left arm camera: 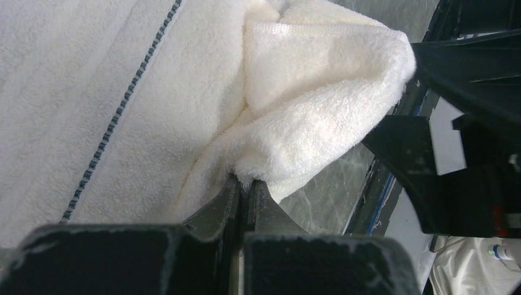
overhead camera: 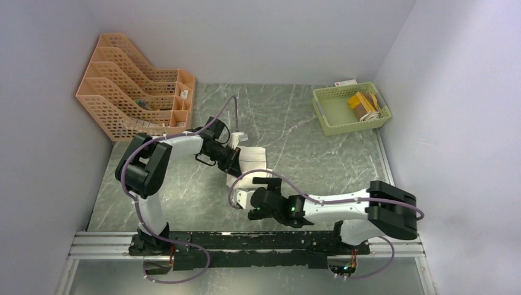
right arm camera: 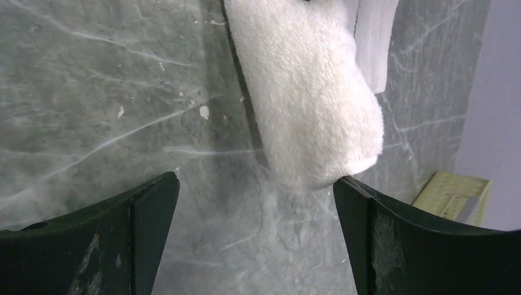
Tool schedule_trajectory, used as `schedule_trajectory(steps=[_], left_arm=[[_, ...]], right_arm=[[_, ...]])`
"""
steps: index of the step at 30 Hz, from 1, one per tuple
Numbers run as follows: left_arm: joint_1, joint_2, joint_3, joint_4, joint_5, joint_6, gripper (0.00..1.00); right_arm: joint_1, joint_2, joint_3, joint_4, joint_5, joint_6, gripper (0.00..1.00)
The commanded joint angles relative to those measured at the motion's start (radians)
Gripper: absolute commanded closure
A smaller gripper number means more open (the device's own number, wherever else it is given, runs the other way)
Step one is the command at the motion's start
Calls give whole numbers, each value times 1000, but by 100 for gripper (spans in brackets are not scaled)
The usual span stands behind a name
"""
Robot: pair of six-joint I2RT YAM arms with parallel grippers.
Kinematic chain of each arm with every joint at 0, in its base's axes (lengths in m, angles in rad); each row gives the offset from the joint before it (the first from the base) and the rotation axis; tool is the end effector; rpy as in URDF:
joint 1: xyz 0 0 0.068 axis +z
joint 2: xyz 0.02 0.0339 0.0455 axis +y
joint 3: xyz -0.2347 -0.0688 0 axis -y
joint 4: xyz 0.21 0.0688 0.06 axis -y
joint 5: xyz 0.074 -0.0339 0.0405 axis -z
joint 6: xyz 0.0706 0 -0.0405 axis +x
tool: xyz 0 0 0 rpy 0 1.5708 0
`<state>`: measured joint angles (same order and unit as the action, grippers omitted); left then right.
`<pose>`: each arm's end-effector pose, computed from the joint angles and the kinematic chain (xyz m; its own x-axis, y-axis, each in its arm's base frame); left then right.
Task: Roll the towels
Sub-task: Roll the towel at the center of the board.
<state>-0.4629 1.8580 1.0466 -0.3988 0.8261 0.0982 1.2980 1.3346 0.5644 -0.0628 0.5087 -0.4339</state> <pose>0.2610 -0.1883 0.1136 -0.7808 0.4639 -0.4186 0.6143 0.4472 -0.6501 0.1002 0.2304 0.1381 0.1356 -0.8781 -0.4588 -0.7669 0.2002 -0.6098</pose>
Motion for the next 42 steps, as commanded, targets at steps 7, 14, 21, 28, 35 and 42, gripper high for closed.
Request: schedule_trajectory(steps=[7, 14, 21, 28, 35, 42], left_arm=[[17, 29, 11, -23, -127, 17, 93], [17, 0, 7, -21, -139, 19, 93], [49, -58, -10, 11, -150, -13, 92], [106, -143, -10, 35, -153, -45, 85], [178, -337, -17, 80, -253, -117, 49], [184, -535, -48, 77, -234, -99, 31]], right_arm=[[-38, 181, -48, 498, 102, -324, 3], [-88, 258, 2, 467, -2, -316, 16], [-184, 230, 91, 258, -239, -179, 52], [-276, 216, 163, 109, -505, -120, 76], [-434, 233, 238, 11, -885, -73, 85], [-611, 409, 410, -136, -1227, -22, 84]])
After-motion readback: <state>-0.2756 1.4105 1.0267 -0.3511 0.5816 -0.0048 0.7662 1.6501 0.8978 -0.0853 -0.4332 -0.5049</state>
